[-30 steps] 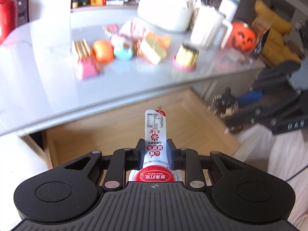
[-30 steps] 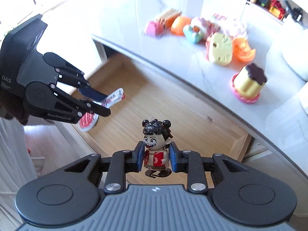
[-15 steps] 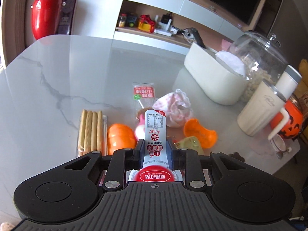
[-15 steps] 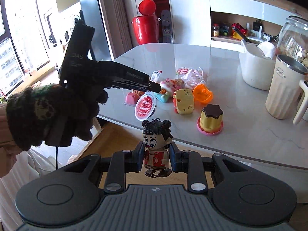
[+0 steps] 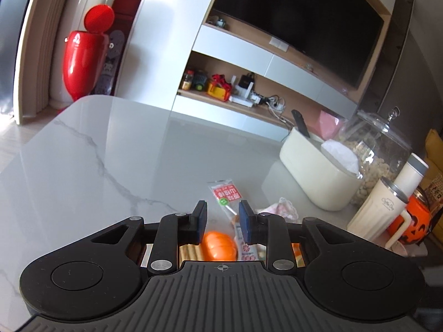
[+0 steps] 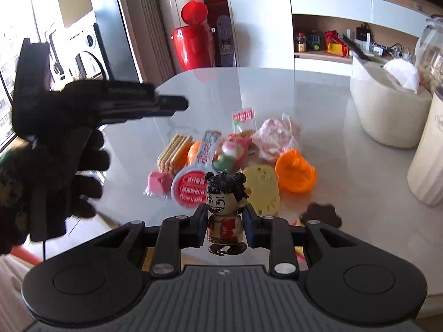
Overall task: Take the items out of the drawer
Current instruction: 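Place the spoon packet and doll keychain on the countertop with both tools, then push the empty wooden drawer closed with both tools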
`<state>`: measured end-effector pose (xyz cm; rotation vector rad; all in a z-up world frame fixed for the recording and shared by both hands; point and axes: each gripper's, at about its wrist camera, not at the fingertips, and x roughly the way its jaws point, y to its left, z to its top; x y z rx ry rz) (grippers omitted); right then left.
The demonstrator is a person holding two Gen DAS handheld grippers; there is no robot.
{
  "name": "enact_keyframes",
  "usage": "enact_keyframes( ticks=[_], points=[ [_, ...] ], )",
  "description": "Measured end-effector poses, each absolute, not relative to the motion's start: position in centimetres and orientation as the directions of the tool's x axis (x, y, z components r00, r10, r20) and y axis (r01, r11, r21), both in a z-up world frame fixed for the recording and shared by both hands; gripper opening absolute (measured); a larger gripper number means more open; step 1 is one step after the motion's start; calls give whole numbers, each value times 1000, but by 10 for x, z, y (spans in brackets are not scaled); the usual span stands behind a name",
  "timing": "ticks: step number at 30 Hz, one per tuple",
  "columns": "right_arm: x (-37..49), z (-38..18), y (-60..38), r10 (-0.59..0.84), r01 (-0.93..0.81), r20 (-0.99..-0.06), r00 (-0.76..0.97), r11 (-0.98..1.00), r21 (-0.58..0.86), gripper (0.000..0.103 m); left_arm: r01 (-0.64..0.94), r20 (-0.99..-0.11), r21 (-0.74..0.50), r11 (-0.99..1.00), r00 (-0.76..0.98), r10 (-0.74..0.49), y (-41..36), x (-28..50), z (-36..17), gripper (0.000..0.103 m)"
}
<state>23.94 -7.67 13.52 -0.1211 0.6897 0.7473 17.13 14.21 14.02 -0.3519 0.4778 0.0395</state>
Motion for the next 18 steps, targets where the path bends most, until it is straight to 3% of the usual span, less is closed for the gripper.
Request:
enact_keyframes(
  ticks=[3,6,10,14,16,18],
  points=[
    [258,131,-62,563,-630,-620,546,764,139,36,-121,-475,-235,964,880,-6,138,136,143,28],
    [249,127,-68,558,-618,-628,543,771,152,36,-138,-498,-169,976,866,36,132,94,143,28],
    [202,137,-95,564,-624,-612,555,768,142,40,-173,-516,-205,963,855,44,122,35,141,28],
    [140,151,-129,599,-634,-558,574,756,160,52,-185,-502,-212,960,863,56,95,-21,143,28],
    [106,156,-147,614,-645,-535,580,747,158,57,-157,-534,-201,967,845,26,74,-43,139,28],
    [74,155,-161,623,-656,-519,585,740,149,70,-114,-600,-186,976,800,-21,52,-62,128,28]
  ],
)
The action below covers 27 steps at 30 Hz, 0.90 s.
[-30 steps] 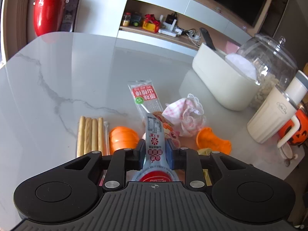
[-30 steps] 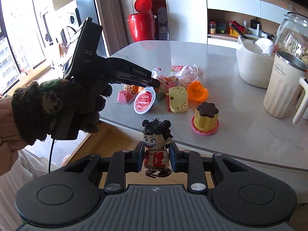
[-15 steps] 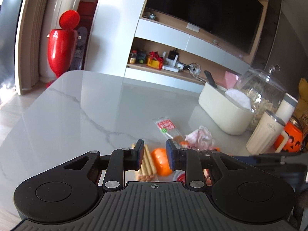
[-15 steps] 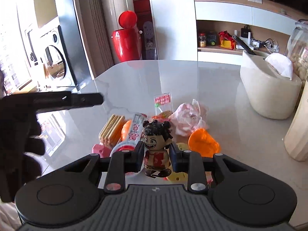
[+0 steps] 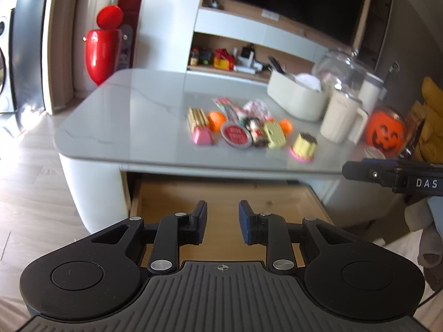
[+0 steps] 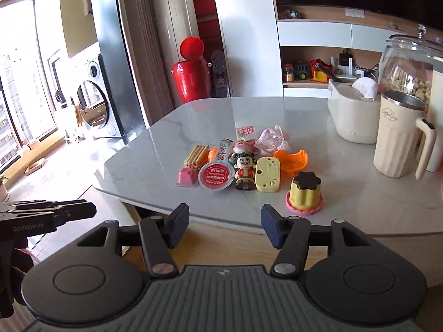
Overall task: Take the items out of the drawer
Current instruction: 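Push the empty wooden drawer closed with both tools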
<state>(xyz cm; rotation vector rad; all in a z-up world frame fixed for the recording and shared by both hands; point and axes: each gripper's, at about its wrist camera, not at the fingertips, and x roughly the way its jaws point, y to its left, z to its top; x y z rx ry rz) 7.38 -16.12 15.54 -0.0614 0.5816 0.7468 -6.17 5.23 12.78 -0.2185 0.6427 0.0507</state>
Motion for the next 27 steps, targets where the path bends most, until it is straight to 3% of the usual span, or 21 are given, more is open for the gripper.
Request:
enact_keyframes(
  ticks=[6,14,20,27],
  points=[
    [-6,108,-188,613,-683,-629,478,710,173,77,-34,-762,-129,991,643,-77,0,-89,83,28],
    [-19,26,-172,436,-635,-807,398,766,100,77,-103,-843,-167,981,530,-88,-18,-64,33,28],
    [0,18,-178,390,-539,-819,422,834,119,78,-157,-841,-148,977,539,-41,-16,-52,18,28],
    [22,14,-176,317,-439,-827,464,893,97,78,-232,-751,-131,964,657,56,-4,-51,29,26]
  ],
)
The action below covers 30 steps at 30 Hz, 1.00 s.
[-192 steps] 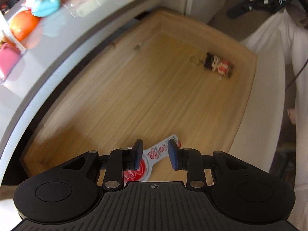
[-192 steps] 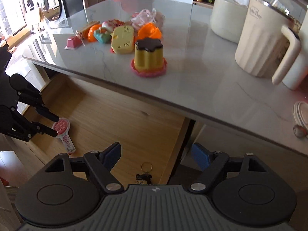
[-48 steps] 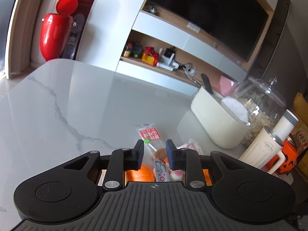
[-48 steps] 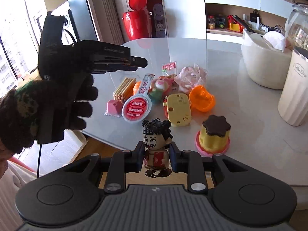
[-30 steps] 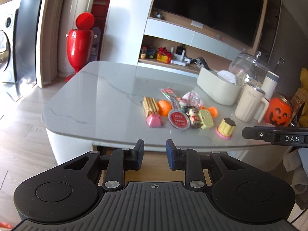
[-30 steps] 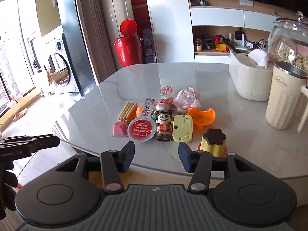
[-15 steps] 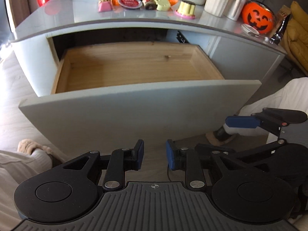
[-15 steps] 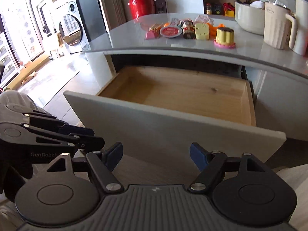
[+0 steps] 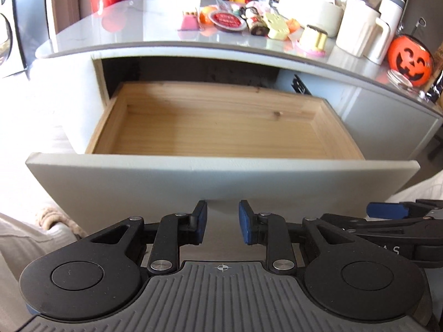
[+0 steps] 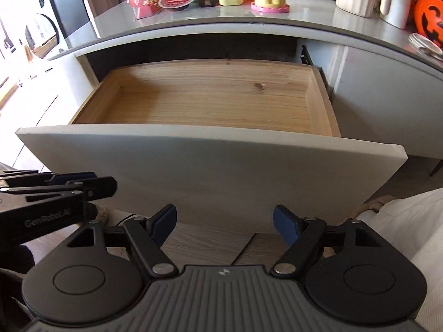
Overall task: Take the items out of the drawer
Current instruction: 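Push the empty wooden drawer closed with both tools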
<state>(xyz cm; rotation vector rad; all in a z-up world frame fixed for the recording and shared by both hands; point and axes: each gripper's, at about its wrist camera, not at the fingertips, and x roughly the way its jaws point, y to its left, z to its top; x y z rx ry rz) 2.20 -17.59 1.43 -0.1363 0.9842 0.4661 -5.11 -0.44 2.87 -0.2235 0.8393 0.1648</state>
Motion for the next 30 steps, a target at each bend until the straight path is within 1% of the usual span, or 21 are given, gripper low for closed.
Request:
enact_keyframes(
  ticks=[4,6,8,12,18,22,23,24,26,28,30],
  points=[
    [39,18,-180,331,-390,-805,493,911,136,77,-236,-737,-145,961,673,54,-2,-49,29,27],
    [46,18,-179,336,-379,-805,490,913,150,80,-248,-730,-158,956,681,56,2,-45,28,27],
    [50,17,-177,338,-387,-801,495,911,145,80,-265,-725,-190,945,687,47,8,-37,28,27],
    [66,16,-169,333,-387,-794,510,912,134,79,-256,-711,-166,952,701,64,12,-17,25,27],
    [99,13,-155,341,-402,-772,537,907,122,80,-289,-697,-193,938,713,76,26,20,21,27],
    [116,8,-150,303,-362,-740,600,928,87,80,-285,-666,-176,942,739,99,28,36,16,27],
    [120,6,-149,296,-348,-733,612,933,87,80,-286,-659,-176,942,745,103,29,39,15,27],
    [124,5,-147,291,-341,-727,622,937,83,84,-287,-651,-178,941,751,106,30,43,14,27],
    [129,2,-143,273,-337,-704,655,940,50,88,-288,-636,-177,941,763,114,32,50,12,27],
    [133,0,-136,260,-351,-675,690,936,1,89,-294,-618,-177,939,776,126,34,57,9,27],
    [139,-2,-134,258,-346,-661,705,938,-3,89,-296,-603,-170,940,785,139,34,63,7,27]
  ],
)
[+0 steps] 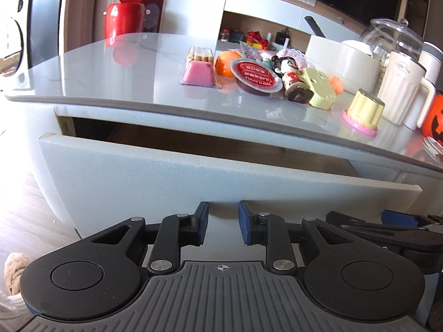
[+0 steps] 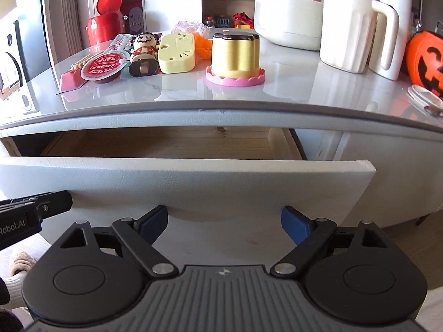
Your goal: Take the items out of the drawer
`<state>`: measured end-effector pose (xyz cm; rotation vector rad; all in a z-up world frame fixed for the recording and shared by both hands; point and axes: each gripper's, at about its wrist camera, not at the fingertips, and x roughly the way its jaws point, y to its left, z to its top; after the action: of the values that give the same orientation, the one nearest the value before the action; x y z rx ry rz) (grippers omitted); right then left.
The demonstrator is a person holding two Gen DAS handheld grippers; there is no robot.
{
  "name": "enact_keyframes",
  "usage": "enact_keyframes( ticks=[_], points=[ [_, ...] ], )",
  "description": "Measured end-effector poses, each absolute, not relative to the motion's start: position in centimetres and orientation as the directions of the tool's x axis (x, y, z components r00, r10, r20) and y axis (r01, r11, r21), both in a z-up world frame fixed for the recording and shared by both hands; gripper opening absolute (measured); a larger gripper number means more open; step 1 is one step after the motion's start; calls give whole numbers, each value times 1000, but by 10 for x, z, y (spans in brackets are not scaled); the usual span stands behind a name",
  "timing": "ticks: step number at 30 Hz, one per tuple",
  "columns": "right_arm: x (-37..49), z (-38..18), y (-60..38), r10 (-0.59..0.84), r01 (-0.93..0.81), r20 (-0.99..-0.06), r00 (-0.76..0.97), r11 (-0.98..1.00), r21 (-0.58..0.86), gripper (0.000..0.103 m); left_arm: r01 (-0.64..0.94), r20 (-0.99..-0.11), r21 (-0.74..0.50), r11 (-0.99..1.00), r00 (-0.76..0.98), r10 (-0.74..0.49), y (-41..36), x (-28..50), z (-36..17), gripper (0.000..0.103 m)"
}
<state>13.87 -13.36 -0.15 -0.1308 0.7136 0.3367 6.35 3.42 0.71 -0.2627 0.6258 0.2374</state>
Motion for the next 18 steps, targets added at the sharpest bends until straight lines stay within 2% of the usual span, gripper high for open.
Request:
enact_keyframes(
  ticks=[7,9,18],
  points=[
    [169,-6,-127,258,-336,-629,733,942,-6,96,-267,-568,-148,952,811,139,42,80,2,27],
    [179,-6,-125,245,-325,-624,742,946,-15,102,-264,-567,-159,951,813,131,44,79,2,27],
    [177,-11,-128,253,-335,-597,761,942,-28,103,-235,-546,-121,964,827,133,39,76,-1,32]
  ],
)
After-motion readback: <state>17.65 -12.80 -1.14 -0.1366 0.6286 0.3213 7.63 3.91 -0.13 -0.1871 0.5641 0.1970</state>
